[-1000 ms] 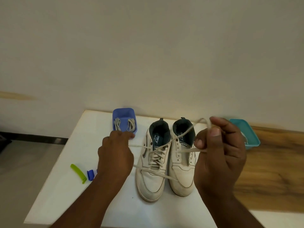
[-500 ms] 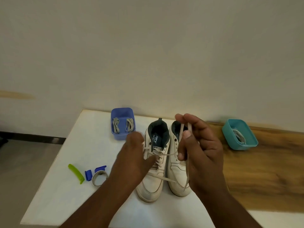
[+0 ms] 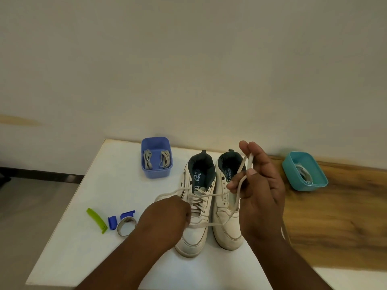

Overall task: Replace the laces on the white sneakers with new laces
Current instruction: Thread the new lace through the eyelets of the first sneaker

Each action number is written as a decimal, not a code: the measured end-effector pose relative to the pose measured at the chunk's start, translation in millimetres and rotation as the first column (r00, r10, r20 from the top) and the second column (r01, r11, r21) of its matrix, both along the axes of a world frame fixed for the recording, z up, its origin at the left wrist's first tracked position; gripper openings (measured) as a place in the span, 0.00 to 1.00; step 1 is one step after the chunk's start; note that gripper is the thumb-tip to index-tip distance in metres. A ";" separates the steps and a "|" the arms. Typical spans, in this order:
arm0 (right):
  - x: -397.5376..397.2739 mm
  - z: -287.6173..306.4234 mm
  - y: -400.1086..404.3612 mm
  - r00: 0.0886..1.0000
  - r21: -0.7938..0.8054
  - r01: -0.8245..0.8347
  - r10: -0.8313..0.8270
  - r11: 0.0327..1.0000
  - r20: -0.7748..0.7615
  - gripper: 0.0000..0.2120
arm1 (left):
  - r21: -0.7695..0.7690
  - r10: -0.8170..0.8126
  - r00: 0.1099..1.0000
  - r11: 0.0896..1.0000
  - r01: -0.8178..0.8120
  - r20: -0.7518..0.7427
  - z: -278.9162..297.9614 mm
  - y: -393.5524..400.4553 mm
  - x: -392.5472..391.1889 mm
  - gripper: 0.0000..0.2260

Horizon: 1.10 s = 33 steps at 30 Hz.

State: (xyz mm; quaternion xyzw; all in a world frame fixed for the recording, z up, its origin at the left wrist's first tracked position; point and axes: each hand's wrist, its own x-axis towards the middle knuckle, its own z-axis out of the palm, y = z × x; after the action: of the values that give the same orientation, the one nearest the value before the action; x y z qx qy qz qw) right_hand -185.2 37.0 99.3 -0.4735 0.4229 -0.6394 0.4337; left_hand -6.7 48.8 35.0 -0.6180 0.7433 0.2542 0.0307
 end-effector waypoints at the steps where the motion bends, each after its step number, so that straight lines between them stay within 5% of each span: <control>1: -0.5 -0.1 0.1 1.000 0.000 -0.005 0.005 1.000 0.001 0.23 | -0.006 -0.016 0.999 1.000 0.016 0.047 2.6 2.0 5.4 0.08; 7: 0.2 0.7 1.2 0.999 -0.030 0.012 -0.013 0.999 -0.034 0.24 | -0.031 0.044 0.997 0.998 -0.046 -0.056 10.2 3.1 3.2 0.19; 13: 1.4 -3.3 2.3 0.996 -0.037 0.005 -0.009 0.999 -0.092 0.25 | -0.089 0.072 0.997 0.994 -0.069 0.028 1.7 -1.1 1.2 0.06; 33: 3.6 -6.5 2.0 0.995 -0.038 -0.019 0.015 0.999 -0.101 0.28 | 0.055 0.012 1.000 0.998 -0.013 0.024 3.3 3.0 5.7 0.06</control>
State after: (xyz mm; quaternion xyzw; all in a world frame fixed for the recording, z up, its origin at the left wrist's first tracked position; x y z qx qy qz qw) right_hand -181.5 39.0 92.8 -0.5171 0.4278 -0.6190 0.4080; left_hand -1.0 51.7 38.3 -0.6244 0.7318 0.2676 0.0550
